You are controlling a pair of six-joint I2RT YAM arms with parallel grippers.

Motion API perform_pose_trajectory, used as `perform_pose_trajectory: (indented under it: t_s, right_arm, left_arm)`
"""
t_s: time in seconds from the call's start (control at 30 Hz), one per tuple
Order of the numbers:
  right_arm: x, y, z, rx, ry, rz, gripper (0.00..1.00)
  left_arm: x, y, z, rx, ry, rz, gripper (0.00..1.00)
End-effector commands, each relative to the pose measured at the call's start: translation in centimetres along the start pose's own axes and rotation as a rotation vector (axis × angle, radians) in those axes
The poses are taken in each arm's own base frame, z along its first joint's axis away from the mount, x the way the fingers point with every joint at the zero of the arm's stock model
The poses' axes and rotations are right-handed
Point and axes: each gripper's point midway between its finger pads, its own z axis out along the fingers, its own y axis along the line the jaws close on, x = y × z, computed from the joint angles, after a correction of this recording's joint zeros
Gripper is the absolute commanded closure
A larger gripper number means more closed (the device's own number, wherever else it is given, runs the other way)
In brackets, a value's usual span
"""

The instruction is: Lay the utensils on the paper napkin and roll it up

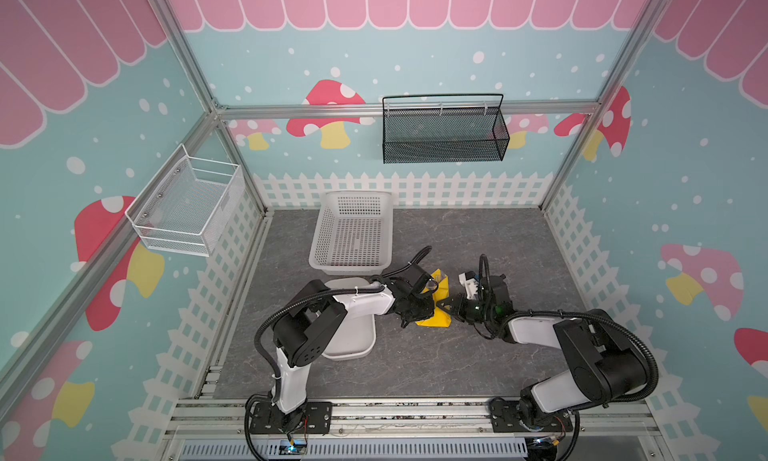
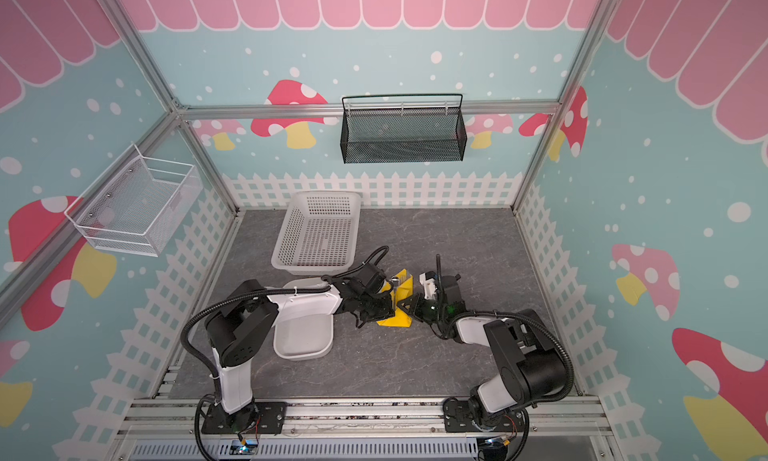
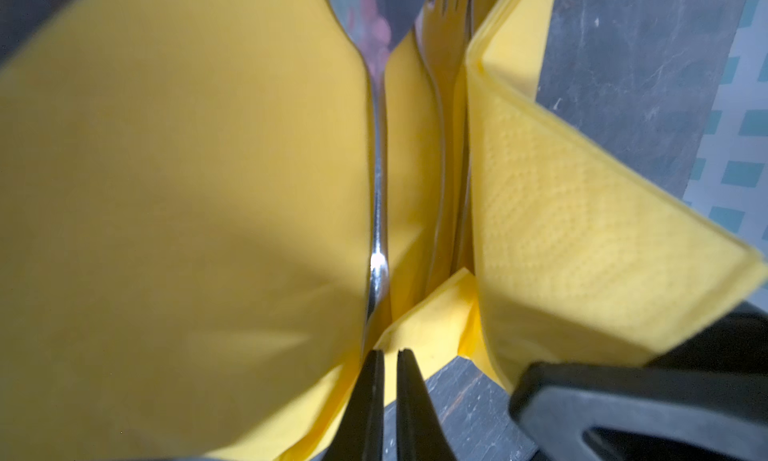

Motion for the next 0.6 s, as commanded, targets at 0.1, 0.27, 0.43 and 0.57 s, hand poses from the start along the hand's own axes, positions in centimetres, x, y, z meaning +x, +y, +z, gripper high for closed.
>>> perform_pose_trajectory:
  t_s: [0.1,0.27,0.43,0.57]
  right_arm:
    - [0.1,1.2,0.5,-0.049,0.022,-0.03,0.63]
    - [0.3,1.3,0.6,-0.057,0.035,-0.044,0.56]
    - [0.5,1.1,0.6,-0.05,0.035,-0.037,0.56]
    - [0.5,1.0,0.6,-0.048,0.037,-0.036,0.56]
  left_arm:
    - [-2.5,-0.7,-3.1,0.072,-0.094,-0.046,0.76]
    - [-3.9,-1.1,-3.6,0.141,-0.111,-0.09,0.68]
    - [-4.8,-0.8,-3.5,0.18,-0.121,-0.142,0.61]
    - [-5.2,-0.9,-3.5,0.224,-0.133,-0.172,0.56]
